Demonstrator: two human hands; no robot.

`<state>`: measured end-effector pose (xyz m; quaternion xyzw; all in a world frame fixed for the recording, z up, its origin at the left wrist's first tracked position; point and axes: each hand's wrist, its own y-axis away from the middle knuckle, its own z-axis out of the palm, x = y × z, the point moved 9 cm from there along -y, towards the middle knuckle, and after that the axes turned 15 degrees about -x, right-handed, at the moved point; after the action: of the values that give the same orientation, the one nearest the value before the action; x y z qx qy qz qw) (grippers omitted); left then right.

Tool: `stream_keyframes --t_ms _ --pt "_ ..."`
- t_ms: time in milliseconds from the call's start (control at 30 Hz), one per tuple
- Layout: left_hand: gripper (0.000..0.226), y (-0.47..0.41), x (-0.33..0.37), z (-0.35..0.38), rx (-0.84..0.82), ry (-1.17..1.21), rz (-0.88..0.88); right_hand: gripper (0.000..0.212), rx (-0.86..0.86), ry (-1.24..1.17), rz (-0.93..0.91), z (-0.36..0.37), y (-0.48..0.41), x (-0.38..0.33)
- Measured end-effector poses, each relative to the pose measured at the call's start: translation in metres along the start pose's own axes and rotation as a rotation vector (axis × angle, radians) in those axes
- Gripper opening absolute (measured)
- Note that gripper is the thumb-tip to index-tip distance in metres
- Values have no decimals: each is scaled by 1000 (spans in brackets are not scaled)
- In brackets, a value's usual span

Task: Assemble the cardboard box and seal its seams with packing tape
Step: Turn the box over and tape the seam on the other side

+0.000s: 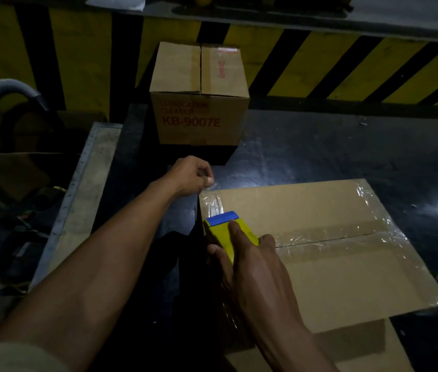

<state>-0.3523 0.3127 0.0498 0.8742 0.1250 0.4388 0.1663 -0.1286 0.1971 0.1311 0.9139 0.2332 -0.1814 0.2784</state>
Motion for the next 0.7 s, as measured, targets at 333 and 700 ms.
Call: stream_keyframes --t_ms 333,700 --pt "11 3 -6 2 -53 -42 -24 55 -15 27 21 9 -4 -3" --pt "12 3 1 -1 -20 6 34 57 -16 65 40 7 -6 -3"
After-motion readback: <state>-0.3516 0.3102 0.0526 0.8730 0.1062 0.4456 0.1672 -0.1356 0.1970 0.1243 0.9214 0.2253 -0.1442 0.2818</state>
